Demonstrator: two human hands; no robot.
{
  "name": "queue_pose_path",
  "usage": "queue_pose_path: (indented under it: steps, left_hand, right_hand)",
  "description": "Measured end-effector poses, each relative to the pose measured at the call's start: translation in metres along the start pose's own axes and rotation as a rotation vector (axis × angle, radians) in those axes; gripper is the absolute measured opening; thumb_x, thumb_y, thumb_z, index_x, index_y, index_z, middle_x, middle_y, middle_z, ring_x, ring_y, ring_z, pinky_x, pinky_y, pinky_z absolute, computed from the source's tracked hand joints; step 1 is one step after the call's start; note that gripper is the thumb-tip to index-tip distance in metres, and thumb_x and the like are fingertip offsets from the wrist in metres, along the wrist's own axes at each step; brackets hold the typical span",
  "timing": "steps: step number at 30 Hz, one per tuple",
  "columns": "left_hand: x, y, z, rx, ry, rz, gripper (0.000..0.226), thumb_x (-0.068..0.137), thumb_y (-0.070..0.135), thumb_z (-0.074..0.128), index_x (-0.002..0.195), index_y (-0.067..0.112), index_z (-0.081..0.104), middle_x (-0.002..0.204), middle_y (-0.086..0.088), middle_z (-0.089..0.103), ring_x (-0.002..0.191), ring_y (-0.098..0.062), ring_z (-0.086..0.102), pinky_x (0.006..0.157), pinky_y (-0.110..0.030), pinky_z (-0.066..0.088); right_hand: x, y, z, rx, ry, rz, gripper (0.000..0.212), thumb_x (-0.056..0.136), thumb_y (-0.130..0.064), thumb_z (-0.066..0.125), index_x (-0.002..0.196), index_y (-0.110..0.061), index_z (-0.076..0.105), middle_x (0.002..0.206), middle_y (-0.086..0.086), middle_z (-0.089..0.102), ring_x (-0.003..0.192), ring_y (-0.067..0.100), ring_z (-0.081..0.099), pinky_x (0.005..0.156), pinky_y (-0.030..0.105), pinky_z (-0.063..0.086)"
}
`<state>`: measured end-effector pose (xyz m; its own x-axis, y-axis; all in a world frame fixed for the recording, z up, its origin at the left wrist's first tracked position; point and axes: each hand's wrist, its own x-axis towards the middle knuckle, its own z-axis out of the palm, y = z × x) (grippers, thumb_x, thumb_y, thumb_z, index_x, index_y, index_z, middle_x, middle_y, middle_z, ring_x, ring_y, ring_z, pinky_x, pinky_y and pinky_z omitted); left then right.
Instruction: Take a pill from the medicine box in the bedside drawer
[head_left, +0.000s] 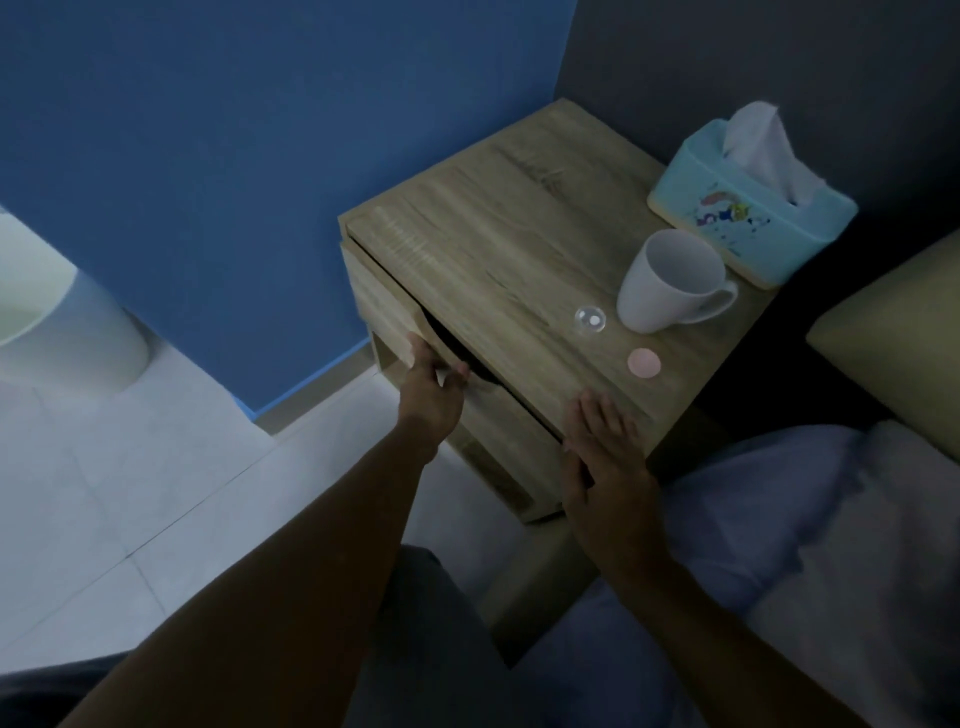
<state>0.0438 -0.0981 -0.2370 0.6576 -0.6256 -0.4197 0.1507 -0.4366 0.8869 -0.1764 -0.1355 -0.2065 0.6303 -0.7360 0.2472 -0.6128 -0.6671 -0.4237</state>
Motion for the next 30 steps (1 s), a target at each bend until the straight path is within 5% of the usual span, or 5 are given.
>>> queue_pose_path:
  steps: [16, 19, 21, 27, 30]
  left_hand:
    - [0.006, 0.008, 0.009, 0.164, -0.043, 0.084, 0.076, 0.100, 0.028, 0.048, 0.157, 0.028, -0.002, 0.150, -0.006, 0.046, 0.131, -0.026, 0.051, 0.101, -0.038, 0.043]
    - [-0.002, 0.012, -0.002, 0.306, -0.109, 0.123, 0.067, 0.103, 0.029, 0.039, 0.157, 0.027, -0.001, 0.141, -0.016, 0.054, 0.084, 0.002, 0.066, 0.069, -0.010, 0.053]
    - [-0.014, 0.016, -0.010, 0.404, -0.169, 0.159, 0.066, 0.104, 0.026, 0.036, 0.157, 0.026, -0.004, 0.116, -0.021, 0.063, 0.057, 0.001, 0.058, 0.046, -0.009, 0.042]
    - [-0.065, 0.051, -0.038, 0.684, -0.239, 0.332, 0.058, 0.103, 0.021, 0.038, 0.156, 0.022, 0.014, 0.081, -0.006, 0.064, 0.066, -0.012, 0.061, 0.058, -0.022, 0.046]
    - [-0.091, 0.077, -0.050, 0.754, -0.179, 0.443, 0.052, 0.102, 0.018, 0.037, 0.154, 0.020, 0.027, 0.119, -0.021, 0.063, 0.105, -0.034, 0.063, 0.084, -0.039, 0.051]
  right_hand:
    - [0.002, -0.004, -0.002, -0.033, 0.029, 0.000, 0.044, 0.094, -0.009, 0.047, 0.134, 0.001, 0.061, 0.144, 0.019, 0.057, 0.139, 0.036, 0.049, 0.116, 0.054, 0.036]
    - [0.005, -0.005, -0.009, 0.008, -0.079, 0.033, 0.045, 0.093, -0.001, 0.055, 0.138, 0.002, 0.057, 0.148, 0.020, 0.052, 0.142, 0.037, 0.044, 0.118, 0.056, 0.034]
    - [0.009, -0.006, -0.016, 0.015, -0.181, 0.070, 0.047, 0.095, -0.002, 0.054, 0.142, 0.002, 0.052, 0.153, 0.018, 0.046, 0.146, 0.034, 0.038, 0.121, 0.052, 0.030]
    - [0.023, -0.024, -0.043, 0.033, -0.381, 0.179, 0.055, 0.097, -0.008, 0.045, 0.151, -0.006, 0.041, 0.164, 0.008, 0.030, 0.155, 0.022, 0.016, 0.126, 0.031, 0.016]
    - [0.031, -0.043, -0.064, 0.010, -0.336, 0.126, 0.056, 0.094, -0.009, 0.048, 0.150, -0.007, 0.042, 0.163, 0.009, 0.032, 0.154, 0.020, 0.020, 0.125, 0.031, 0.019]
